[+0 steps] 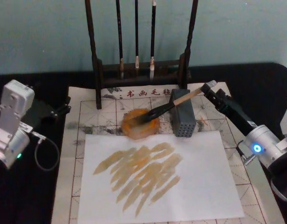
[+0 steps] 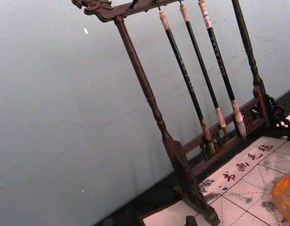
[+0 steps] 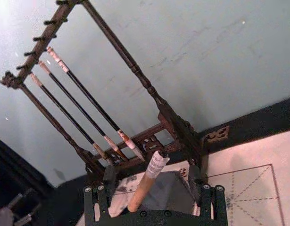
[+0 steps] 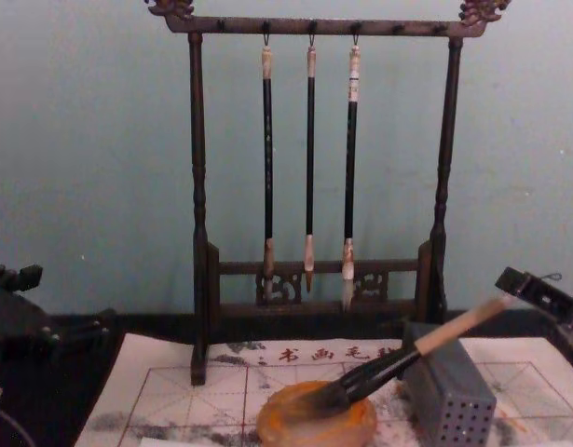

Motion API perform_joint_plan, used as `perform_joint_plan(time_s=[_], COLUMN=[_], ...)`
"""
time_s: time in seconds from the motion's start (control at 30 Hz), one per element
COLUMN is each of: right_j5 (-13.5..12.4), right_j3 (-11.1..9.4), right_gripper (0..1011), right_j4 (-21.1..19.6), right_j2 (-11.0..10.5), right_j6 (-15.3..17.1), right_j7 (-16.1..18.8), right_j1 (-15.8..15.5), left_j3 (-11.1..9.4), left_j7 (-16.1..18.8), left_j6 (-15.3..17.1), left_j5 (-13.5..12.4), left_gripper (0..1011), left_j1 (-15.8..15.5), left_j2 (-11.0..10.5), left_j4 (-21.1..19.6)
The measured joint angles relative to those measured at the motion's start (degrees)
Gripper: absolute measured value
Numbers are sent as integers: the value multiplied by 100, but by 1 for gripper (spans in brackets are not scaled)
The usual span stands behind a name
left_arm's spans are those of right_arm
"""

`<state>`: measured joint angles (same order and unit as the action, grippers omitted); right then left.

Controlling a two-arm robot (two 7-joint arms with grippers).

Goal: Pick up the brush from the inkstone, write on the paper, then place the brush back to its original position.

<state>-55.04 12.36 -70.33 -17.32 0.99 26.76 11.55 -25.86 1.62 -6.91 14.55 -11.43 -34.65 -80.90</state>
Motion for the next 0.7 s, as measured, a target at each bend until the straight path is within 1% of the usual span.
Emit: perform_joint_plan(time_s=[0.07, 0.17, 0.27, 0.4, 0.67, 0.7], right_j5=[-152, -282, -488, -656, -911, -911], right_j3=[-2, 0, 12, 49, 149, 149], right_gripper=[1002, 1003, 1002, 1002, 1003, 1003], right_j4=[97, 181, 316, 437, 636, 636], right_j2=[48, 86, 143, 196, 274, 274], right_j6=[58, 106, 182, 249, 332, 332], right_j7=[57, 108, 209, 302, 416, 416], right_j1=[49, 95, 173, 249, 384, 384], left_j3=[0, 0, 0, 0, 0, 0], left_j7=[0, 0, 0, 0, 0, 0], left_j6=[0, 0, 0, 0, 0, 0], left_j5=[0, 0, 0, 0, 0, 0], left_gripper=[1001, 1001, 1001, 1001, 1001, 1001], left_j1=[0, 0, 0, 0, 0, 0], left_j2=[0, 0, 0, 0, 0, 0], left_j4=[0, 0, 0, 0, 0, 0])
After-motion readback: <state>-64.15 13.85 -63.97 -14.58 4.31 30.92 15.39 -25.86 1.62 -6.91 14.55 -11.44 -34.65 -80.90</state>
